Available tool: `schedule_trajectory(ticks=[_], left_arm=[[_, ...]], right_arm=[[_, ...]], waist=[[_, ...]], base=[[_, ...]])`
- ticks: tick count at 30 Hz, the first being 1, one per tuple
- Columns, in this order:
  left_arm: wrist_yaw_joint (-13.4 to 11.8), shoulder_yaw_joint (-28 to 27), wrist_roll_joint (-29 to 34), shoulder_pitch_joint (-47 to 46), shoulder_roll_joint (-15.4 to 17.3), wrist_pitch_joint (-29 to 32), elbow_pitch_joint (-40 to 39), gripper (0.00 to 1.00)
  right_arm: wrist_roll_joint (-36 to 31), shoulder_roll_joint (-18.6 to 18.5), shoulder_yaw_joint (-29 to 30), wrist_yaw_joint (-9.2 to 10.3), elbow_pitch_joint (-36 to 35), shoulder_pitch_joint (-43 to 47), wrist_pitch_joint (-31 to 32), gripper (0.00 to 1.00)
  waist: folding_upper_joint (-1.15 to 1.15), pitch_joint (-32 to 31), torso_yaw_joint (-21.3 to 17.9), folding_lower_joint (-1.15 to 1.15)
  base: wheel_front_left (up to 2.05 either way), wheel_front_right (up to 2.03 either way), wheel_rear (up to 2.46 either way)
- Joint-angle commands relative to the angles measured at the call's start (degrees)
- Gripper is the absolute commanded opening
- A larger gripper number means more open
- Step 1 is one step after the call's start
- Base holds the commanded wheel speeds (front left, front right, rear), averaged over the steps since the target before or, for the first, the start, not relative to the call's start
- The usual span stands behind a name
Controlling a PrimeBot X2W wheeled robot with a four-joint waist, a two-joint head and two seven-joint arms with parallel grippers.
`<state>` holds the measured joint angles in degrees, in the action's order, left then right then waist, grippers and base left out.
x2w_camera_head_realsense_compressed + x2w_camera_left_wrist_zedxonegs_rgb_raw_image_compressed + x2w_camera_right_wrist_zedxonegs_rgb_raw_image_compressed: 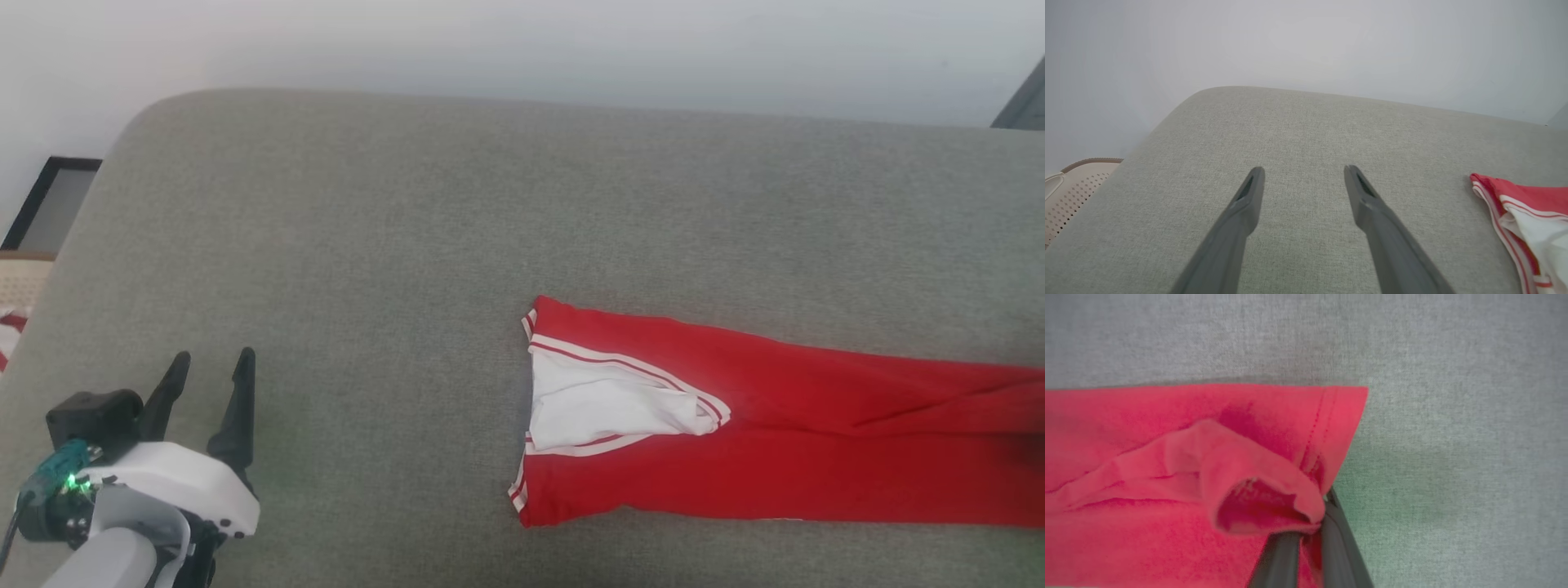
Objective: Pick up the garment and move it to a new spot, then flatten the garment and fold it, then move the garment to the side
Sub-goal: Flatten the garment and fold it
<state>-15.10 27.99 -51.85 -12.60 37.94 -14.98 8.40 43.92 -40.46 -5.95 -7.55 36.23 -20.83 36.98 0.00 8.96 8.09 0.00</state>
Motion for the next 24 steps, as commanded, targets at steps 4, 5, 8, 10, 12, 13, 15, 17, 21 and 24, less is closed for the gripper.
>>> schedule_trajectory(ticks=[4, 5, 8, 10, 12, 13, 15, 17, 21, 24], left_arm=[[0.7, -0.8, 0.9, 1.6, -0.3, -0.3, 0.6, 1.0], [0.6, -0.8, 1.0, 1.8, -0.4, -0.2, 0.7, 1.0], [0.8, -0.8, 1.1, 2.1, -0.5, -0.2, 0.7, 1.0], [0.7, -0.9, 0.9, 2.2, -0.5, -0.3, 0.6, 1.0], [0.7, -0.9, 0.7, 2.4, -0.4, -0.2, 0.4, 1.0], [0.8, -0.8, 0.7, 2.4, -0.4, -0.1, 0.3, 1.0], [0.9, -0.5, 0.8, 2.4, -0.4, 0.2, 0.3, 1.0], [1.0, -0.3, 0.9, 2.1, -0.5, 0.2, 0.3, 1.0], [1.2, 0.2, 1.0, 1.6, -0.8, 0.5, 0.3, 1.0], [1.4, 0.7, 1.1, 0.9, -1.1, 0.9, 0.6, 1.0]], right_arm=[[4.2, 0.7, -1.1, 0.11, -4.6, 0.3, 0.3, 0.0], [5.3, 0.9, -1.3, 0.11, -6.1, 1.0, 0.7, 0.0], [7.1, 0.8, -2.1, 0.11, -9.9, 2.1, 1.5, 0.0], [9.1, 1.9, -3.6, 0.1, -16.6, 3.3, 2.5, 0.0], [9.7, 2.6, -4.7, 0.1, -20.7, 4.1, 3.1, 0.0], [9.7, 3.2, -5.3, 0.1, -22.4, 4.1, 3.5, 0.0], [9.2, 4.7, -6.9, 0.09, -25.4, 3.5, 4.0, 0.0], [8.7, 6.5, -8.6, 0.09, -27.2, 2.5, 4.4, 0.0], [7.5, 10.4, -12.7, 0.09, -28.2, 0.2, 4.8, 0.0], [6.4, 13.4, -15.7, 0.09, -27.1, -1.9, 4.3, 0.0]], waist=[[0.0, -1.4, -1.1, 0.0], [0.0, -1.7, -1.2, 0.0], [0.0, -2.2, -1.3, 0.0], [0.0, -3.0, -1.3, 0.0], [0.0, -3.4, -1.0, 0.0], [0.0, -3.6, -0.8, 0.0], [0.0, -4.0, -0.4, 0.0], [0.0, -4.3, 0.1, 0.0], [0.0, -4.6, 1.5, 0.0], [0.0, -4.8, 2.8, 0.0]], base=[[0.0, 0.0, 0.0], [0.0, 0.0, 0.0], [0.0, 0.0, 0.0], [0.0, 0.0, 0.0], [0.0, 0.0, 0.0], [0.0, 0.0, 0.0], [0.0, 0.0, 0.0], [0.0, 0.0, 0.0], [0.0, 0.0, 0.0], [0.0, 0.0, 0.0]])
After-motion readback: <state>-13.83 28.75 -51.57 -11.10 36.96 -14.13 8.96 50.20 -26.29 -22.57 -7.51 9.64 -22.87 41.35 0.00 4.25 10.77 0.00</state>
